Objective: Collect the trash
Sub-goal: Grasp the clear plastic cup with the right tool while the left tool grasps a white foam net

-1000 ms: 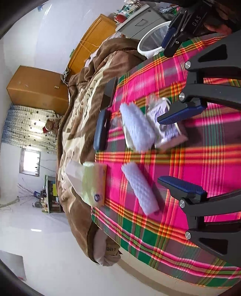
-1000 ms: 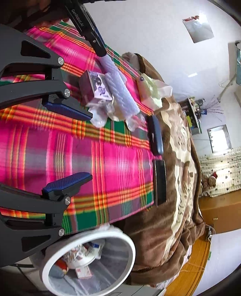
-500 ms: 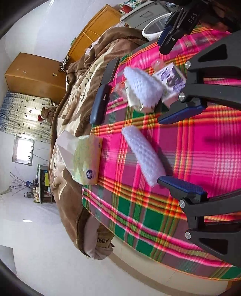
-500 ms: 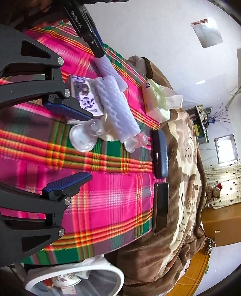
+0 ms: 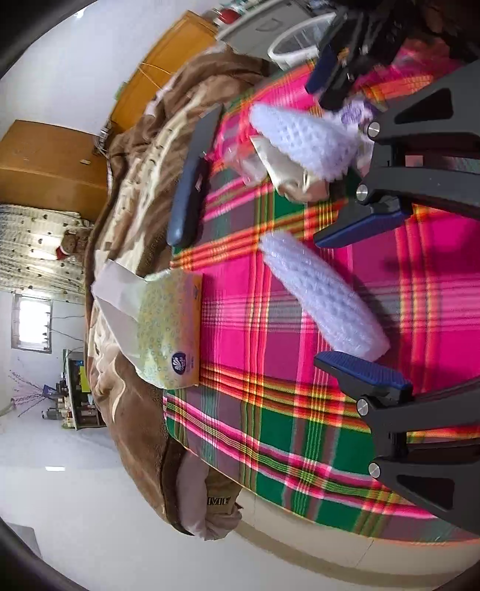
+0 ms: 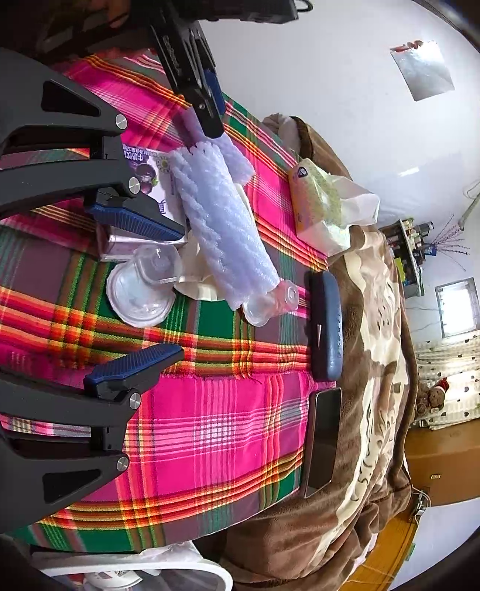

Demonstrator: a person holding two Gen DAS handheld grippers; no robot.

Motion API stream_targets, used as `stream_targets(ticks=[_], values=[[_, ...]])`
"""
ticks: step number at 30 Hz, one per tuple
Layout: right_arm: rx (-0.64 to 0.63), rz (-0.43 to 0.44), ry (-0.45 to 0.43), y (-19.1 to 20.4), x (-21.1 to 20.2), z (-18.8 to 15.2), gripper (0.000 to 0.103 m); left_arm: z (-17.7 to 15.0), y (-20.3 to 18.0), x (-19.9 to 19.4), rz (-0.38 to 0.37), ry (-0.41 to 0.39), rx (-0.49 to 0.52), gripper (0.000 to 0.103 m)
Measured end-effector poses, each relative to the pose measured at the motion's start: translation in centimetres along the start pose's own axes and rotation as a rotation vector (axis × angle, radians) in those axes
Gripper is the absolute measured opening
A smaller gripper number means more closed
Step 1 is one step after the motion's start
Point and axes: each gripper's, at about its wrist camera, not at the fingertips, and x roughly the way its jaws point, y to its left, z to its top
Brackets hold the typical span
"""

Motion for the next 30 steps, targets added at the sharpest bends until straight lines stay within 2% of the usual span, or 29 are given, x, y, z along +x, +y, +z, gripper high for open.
stream_targets(ticks=[3, 10, 13, 16, 18, 23, 27, 29, 30], values=[[0.006, -0.004, -0.001, -0.3, -0.1, 0.0, 0.059, 0.1, 0.3, 0.6, -0.023, 0.011, -0.004, 0.058], [0.045, -0.025, 0.025, -1.5, 0.0, -0.3, 0.059, 0.2, -0.3, 2.1, -0.017, 0.044, 0.044, 0.057], [0.045, -0.03, 0.033, -1.6, 0.4, -0.4, 0.059, 0.1, -0.4, 3.2, -0.03, 0.086, 0.052, 0.057], [0.026, -0.037, 0.027, -1.2, 0.5, -0.2, 0.059, -0.1, -0.6, 3.5, -0.03, 0.082, 0.058, 0.057], [0.003, -0.044, 0.025, -0.9, 0.8, -0.1, 0.059, 0.1, -0.6, 3.4, -0.057, 0.074, 0.042, 0.057], [0.003, -0.045, 0.023, -0.8, 0.8, -0.1, 0.043, 0.3, -0.4, 3.7, -0.064, 0.076, 0.026, 0.057], [0.007, -0.042, 0.023, -0.9, 0.8, -0.2, 0.034, 0.6, -0.7, 3.4, -0.081, 0.061, 0.04, 0.057], [0.005, -0.038, 0.025, -0.9, 0.9, -0.2, 0.033, 0.6, -1.0, 3.6, -0.08, 0.067, 0.051, 0.052], [0.0, -0.039, 0.025, -0.8, 0.9, -0.3, 0.032, 0.7, -1.3, 3.8, -0.088, 0.077, 0.054, 0.045]])
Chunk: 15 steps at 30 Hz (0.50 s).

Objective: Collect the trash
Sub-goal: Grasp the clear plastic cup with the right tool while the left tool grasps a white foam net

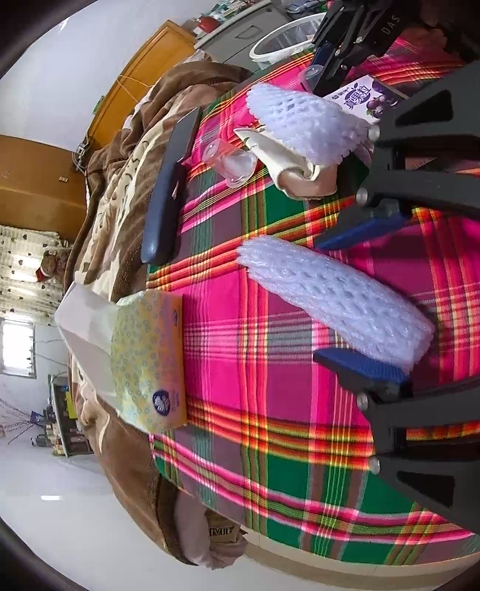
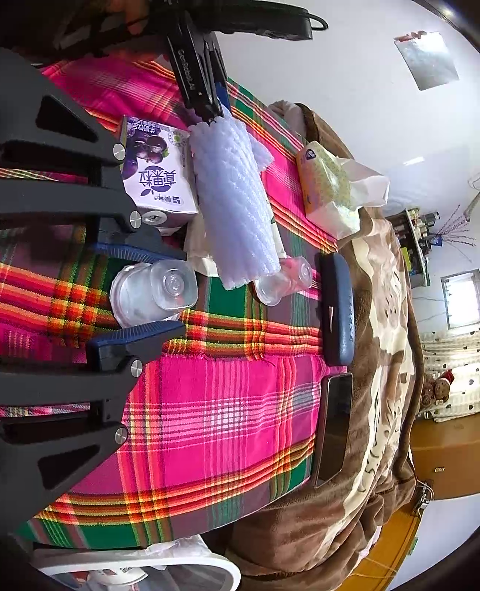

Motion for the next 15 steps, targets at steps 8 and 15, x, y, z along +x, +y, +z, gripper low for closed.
stream_targets(ticks=[8, 15], values=[[0.005, 0.012, -0.016, 0.0, -0.4, -0.2, 0.03, -0.1, -0.6, -0.3, -0.004, -0.003, 0.001, 0.03], [0.022, 0.021, -0.033, -0.3, -1.0, -0.3, 0.029, -0.7, -1.0, -1.5, 0.001, -0.017, -0.009, 0.028]])
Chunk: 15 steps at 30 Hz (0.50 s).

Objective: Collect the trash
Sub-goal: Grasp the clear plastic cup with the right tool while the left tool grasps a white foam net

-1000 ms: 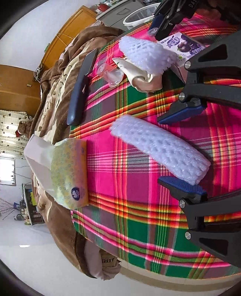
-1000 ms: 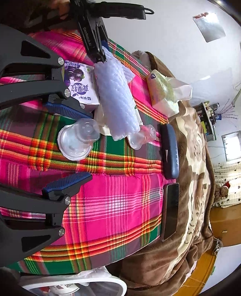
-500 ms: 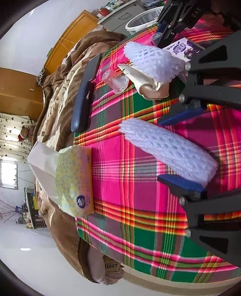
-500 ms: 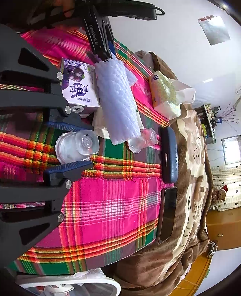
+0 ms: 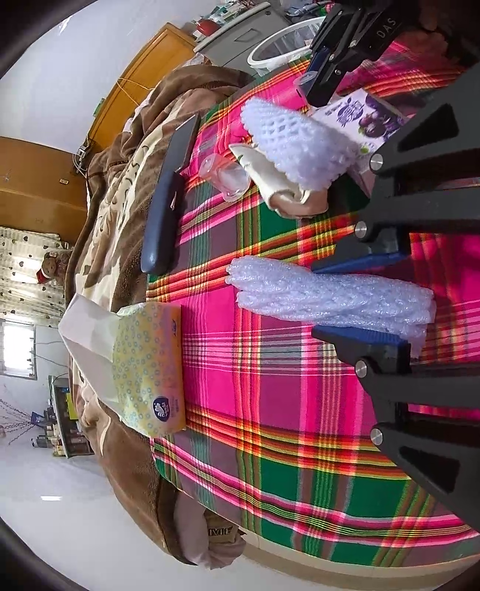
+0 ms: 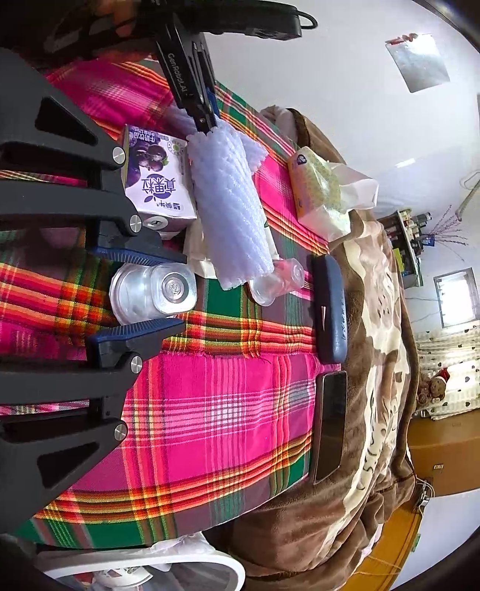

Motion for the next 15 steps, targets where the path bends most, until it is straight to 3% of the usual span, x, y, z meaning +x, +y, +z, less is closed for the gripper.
stream_targets(ticks=[15], values=[[0.022, 0.007, -0.066, -0.9, -3.3, -0.1, 0.029, -0.7, -2.4, -5.2, -0.005, -0.082, 0.006, 0.028]])
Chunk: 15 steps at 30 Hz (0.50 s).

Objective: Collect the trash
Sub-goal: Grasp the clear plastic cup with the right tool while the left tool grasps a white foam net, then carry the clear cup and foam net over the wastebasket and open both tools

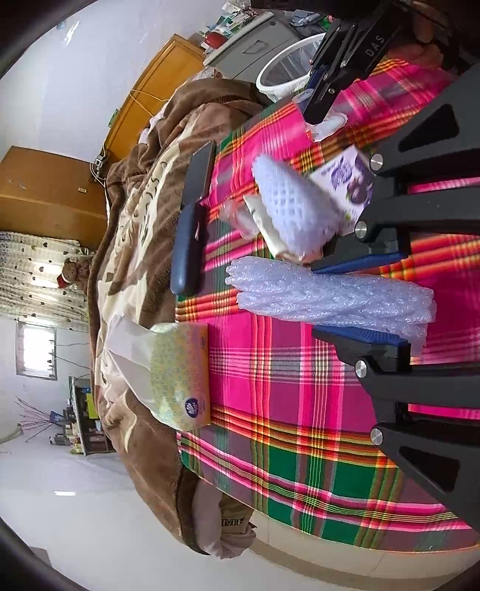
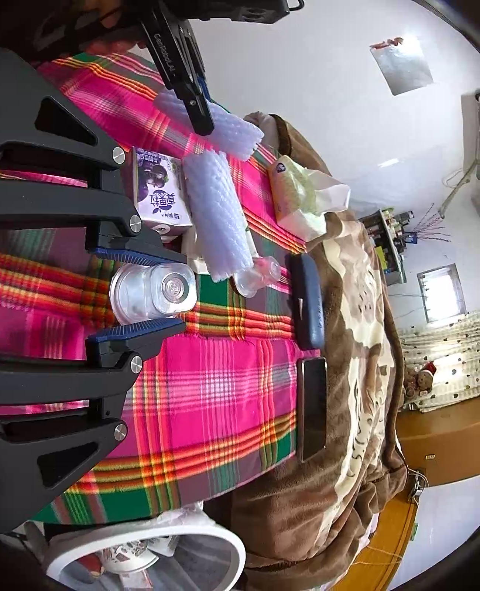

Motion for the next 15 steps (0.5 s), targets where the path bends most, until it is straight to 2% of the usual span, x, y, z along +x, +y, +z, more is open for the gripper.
stream_targets(ticks=[15], values=[[0.056, -0.043, -0.089, -4.4, -4.9, -0.1, 0.029, 0.0, -7.3, -4.0, -0.066, -0.075, 0.081, 0.028]])
